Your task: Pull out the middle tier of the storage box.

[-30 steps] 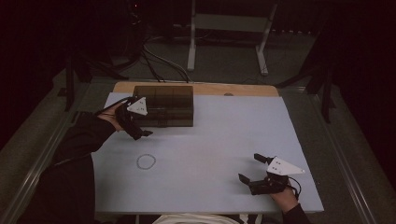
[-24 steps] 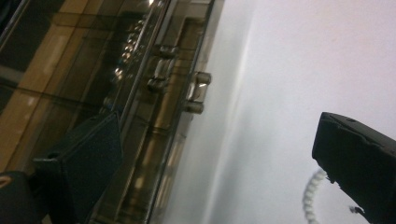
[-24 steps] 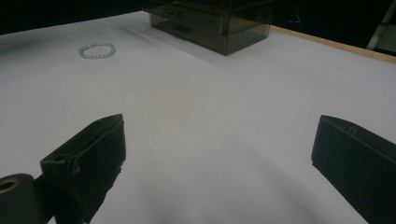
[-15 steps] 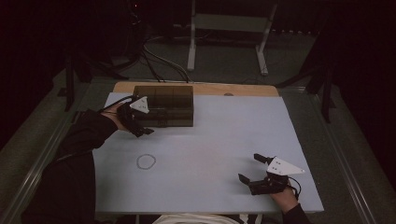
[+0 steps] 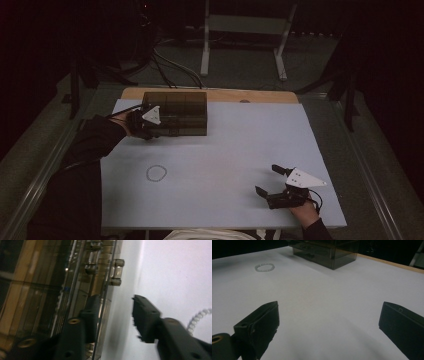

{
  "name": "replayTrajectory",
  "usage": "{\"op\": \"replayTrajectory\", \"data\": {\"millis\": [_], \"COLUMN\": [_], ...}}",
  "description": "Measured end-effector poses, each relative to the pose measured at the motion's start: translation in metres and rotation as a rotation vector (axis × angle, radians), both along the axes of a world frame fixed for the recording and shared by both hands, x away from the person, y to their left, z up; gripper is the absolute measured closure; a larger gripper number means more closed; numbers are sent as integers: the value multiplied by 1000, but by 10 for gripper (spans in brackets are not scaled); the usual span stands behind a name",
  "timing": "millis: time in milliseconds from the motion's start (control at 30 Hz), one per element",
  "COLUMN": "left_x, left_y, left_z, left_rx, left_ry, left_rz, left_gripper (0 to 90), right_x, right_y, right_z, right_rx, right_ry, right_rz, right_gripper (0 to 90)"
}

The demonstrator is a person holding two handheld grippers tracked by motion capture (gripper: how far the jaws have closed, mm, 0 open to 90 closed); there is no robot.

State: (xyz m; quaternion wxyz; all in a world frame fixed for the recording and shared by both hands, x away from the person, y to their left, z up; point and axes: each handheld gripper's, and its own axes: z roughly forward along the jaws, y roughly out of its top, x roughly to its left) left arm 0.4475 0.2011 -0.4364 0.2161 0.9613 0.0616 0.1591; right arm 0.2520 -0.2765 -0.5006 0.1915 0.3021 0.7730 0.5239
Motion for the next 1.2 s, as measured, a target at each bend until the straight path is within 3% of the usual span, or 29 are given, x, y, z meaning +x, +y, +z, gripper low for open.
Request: {"op": "replayTrajectory", "data": {"millis": [67, 133, 333, 467, 667, 1067, 1200], "left_x": [2, 4, 4, 5, 11, 23, 26], "left_y": [0, -2, -7, -10, -11, -20, -21], "left_z": [-3, -4, -1, 2, -5, -14, -14], "left_rx": [15, 29, 35, 91, 155, 238, 234], "left_ry": [4, 16, -19, -52, -63, 15, 41], "left_rz": [-49, -45, -82, -98, -87, -61, -48], "left_gripper": [657, 687, 735, 733, 724, 800, 823], "right_x": [0, 0, 0, 0, 0, 0, 0], "right_y": [0, 0, 0, 0, 0, -1, -1], "right_z": [0, 0, 0, 0, 0, 0, 0], "right_rx": [1, 1, 2, 2, 2, 1, 0], "right_ry": [2, 2, 2, 6, 4, 3, 3], "right_rz": [-1, -1, -1, -1, 0, 1, 1], "right_gripper": [27, 27, 27, 27, 27, 28, 28]}}
